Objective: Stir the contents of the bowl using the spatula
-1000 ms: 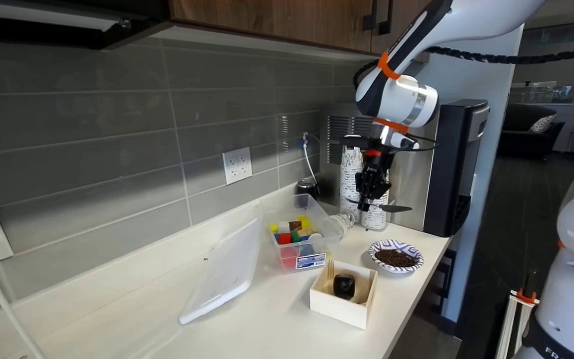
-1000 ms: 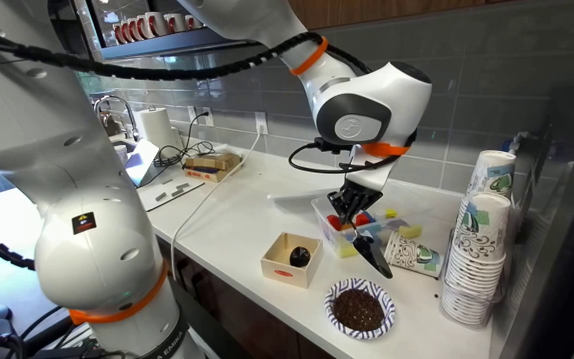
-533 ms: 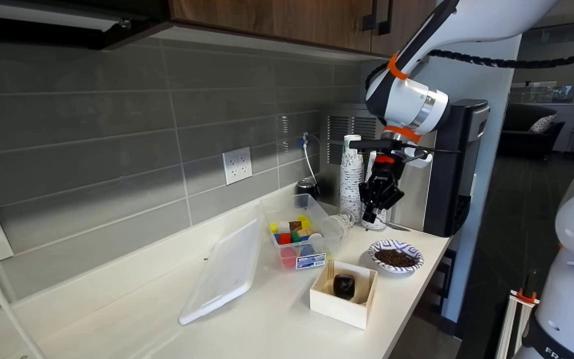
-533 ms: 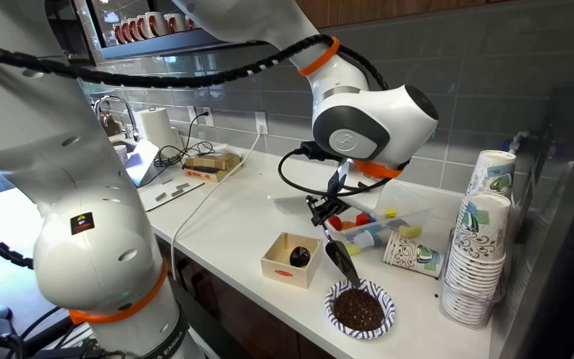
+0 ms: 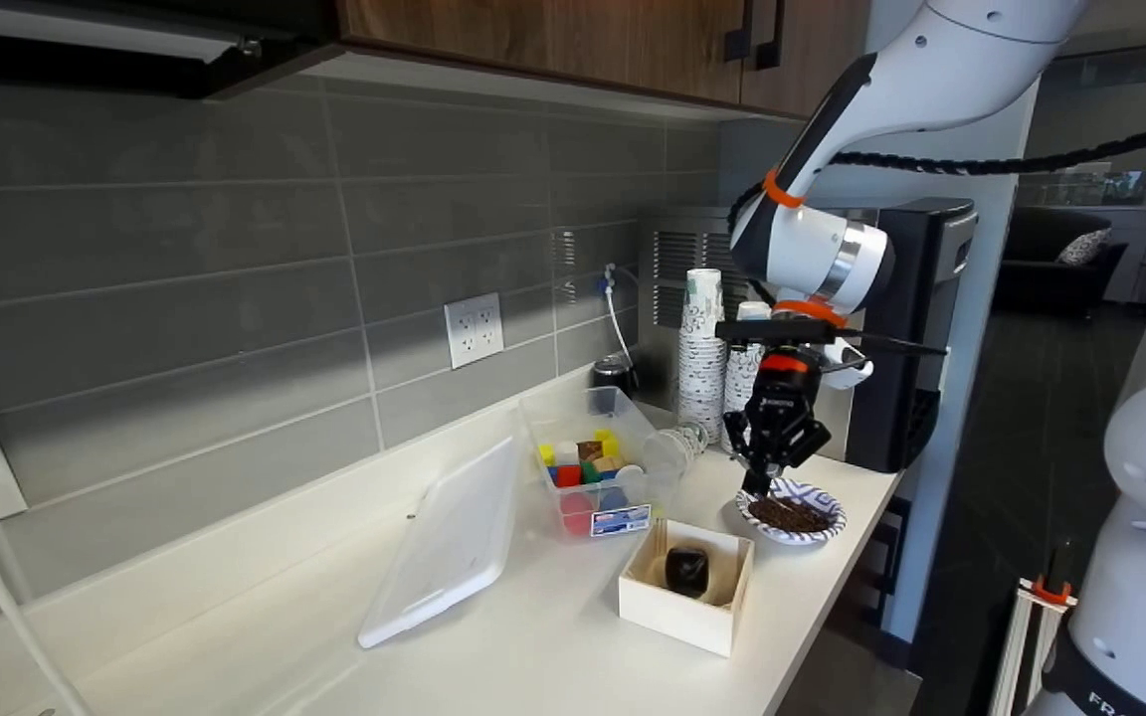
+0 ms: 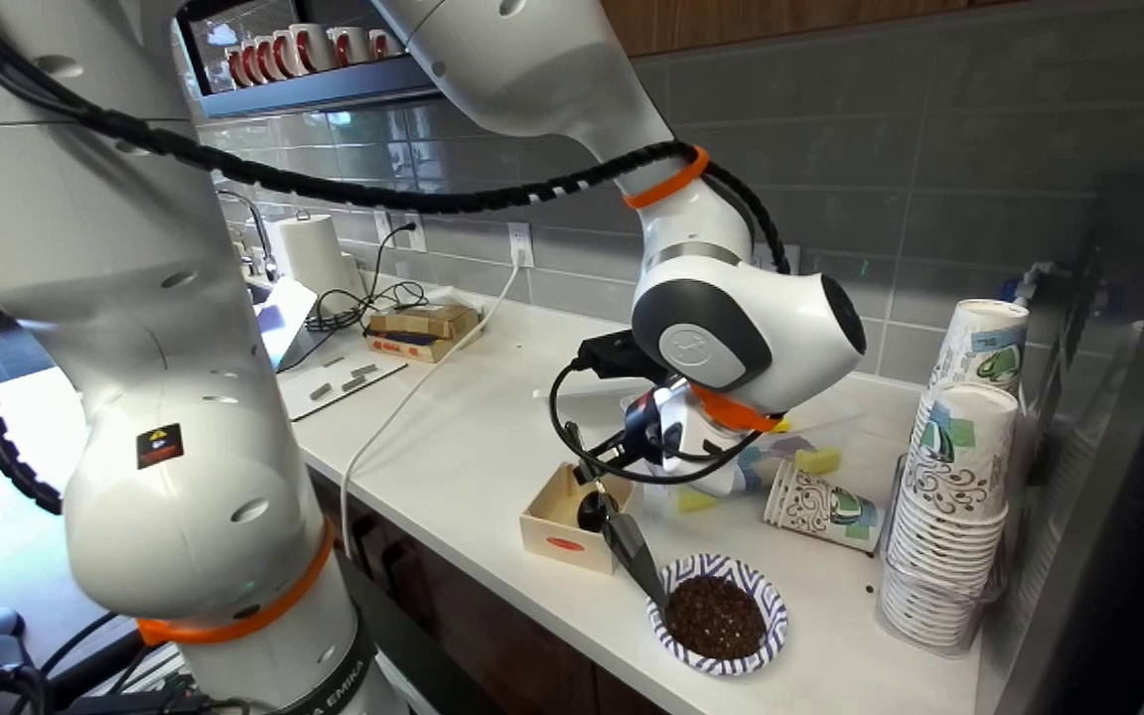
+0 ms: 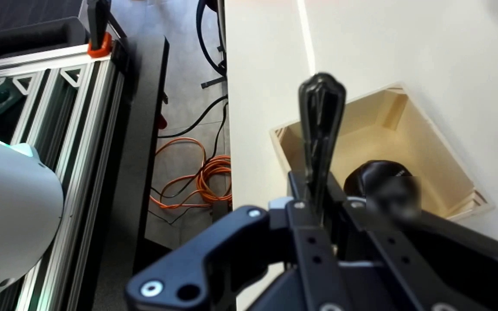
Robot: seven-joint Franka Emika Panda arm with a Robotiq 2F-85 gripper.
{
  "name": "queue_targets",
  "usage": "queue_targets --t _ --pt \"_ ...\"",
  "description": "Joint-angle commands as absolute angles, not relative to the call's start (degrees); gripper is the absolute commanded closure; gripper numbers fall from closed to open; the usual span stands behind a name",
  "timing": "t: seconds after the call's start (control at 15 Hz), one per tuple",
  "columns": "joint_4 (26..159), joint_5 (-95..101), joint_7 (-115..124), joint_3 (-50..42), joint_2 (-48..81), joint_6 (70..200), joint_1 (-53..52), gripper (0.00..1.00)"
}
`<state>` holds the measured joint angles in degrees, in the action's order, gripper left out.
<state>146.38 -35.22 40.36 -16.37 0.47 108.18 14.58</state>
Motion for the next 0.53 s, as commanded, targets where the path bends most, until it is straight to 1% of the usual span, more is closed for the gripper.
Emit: queue_targets --t 0.0,0.47 --pt "144.1 -36.93 34.56 -16.39 4.94 104.98 15.34 0.97" --pt "141.1 -36.21 32.42 -16.96 7.38 104.61 15.77 0.97"
